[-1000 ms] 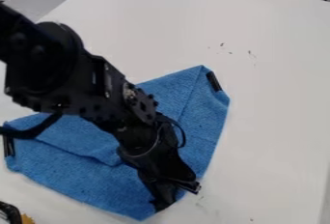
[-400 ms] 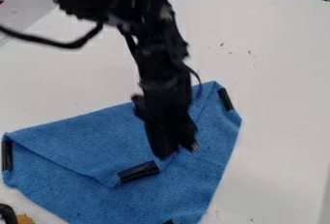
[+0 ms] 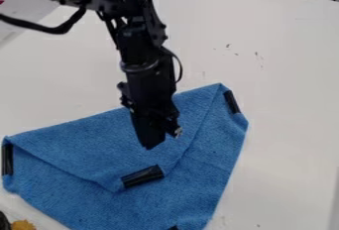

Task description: Fold the cloth from top left to bottom right

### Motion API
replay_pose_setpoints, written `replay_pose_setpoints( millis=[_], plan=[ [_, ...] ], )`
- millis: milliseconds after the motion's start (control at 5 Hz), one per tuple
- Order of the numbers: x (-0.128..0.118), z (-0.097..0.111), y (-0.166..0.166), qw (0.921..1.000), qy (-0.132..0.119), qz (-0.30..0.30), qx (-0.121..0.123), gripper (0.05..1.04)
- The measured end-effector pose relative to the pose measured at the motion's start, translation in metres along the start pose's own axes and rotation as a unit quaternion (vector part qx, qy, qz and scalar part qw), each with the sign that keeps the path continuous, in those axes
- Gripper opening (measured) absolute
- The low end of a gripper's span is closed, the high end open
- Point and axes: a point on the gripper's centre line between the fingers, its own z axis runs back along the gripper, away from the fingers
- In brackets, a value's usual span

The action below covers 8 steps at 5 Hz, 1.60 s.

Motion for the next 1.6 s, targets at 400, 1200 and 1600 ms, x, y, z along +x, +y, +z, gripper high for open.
replay_pose_setpoints(
  millis=[400,1200,1600],
  plan=[
    [-0.035,-0.003,-0.059,0.9967,-0.051,0.038,0.051,0.488],
    [-0.045,-0.048,-0.099,0.9931,-0.090,0.025,0.071,1.000],
    [-0.049,-0.055,-0.107,0.9926,-0.091,0.041,0.068,0.688]
  ],
)
